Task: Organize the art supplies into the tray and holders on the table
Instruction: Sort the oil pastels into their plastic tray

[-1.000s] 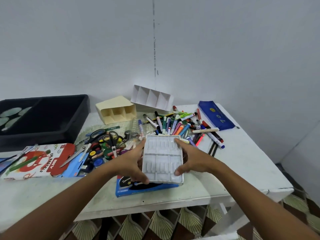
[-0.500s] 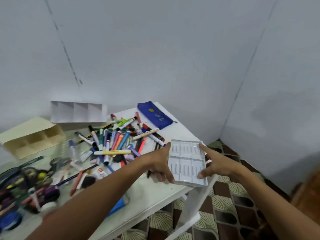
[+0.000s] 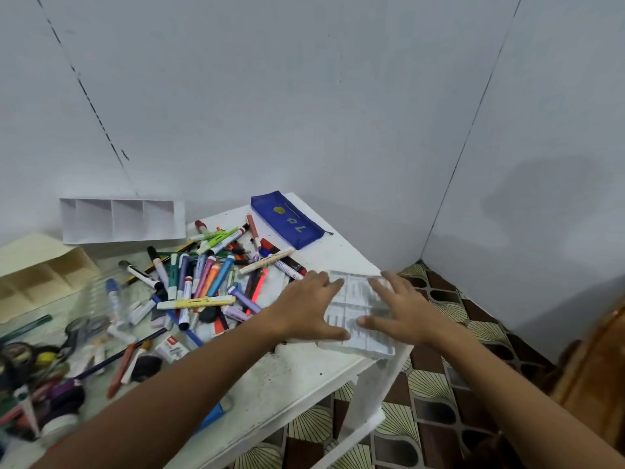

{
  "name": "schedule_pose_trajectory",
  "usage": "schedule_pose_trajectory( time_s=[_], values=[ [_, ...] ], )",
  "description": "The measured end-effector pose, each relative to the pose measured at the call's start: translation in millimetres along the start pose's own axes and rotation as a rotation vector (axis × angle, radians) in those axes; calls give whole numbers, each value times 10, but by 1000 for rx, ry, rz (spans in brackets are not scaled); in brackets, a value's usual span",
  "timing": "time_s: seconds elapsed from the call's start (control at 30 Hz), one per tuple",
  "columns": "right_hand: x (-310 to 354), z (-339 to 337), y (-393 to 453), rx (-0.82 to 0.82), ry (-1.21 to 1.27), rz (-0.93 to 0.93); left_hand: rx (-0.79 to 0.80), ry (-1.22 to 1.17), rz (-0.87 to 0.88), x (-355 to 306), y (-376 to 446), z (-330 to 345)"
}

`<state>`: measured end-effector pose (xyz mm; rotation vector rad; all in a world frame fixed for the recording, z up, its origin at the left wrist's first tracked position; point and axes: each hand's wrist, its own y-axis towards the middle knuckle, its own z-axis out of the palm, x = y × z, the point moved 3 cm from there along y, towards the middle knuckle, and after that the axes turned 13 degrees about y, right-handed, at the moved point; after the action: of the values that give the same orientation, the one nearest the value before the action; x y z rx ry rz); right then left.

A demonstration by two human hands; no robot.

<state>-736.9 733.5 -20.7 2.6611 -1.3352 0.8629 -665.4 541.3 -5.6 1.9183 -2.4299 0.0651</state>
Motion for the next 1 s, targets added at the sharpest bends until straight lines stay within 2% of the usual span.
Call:
schedule_pose_trajectory(
  time_s=[0.07, 0.17, 0.5, 0.67, 0.83, 1.0],
  values=[
    [29, 195, -13, -11, -86, -54, 23, 143, 117, -63, -38, 141],
    [0, 371, 28, -37, -116, -48, 108, 259, 127, -69, -57, 408],
    [9, 313, 202, -30, -189, -23, 114, 314, 70, 32, 27, 385],
    [191, 221, 230, -38, -211, -59, 29, 211, 20, 64, -190, 204],
    [832, 280, 360, -56, -77, -253, -79, 187, -87, 373, -761, -89],
    [1812, 617, 468, -68, -16, -641, -155, 40, -342, 954, -1838, -211]
  ],
)
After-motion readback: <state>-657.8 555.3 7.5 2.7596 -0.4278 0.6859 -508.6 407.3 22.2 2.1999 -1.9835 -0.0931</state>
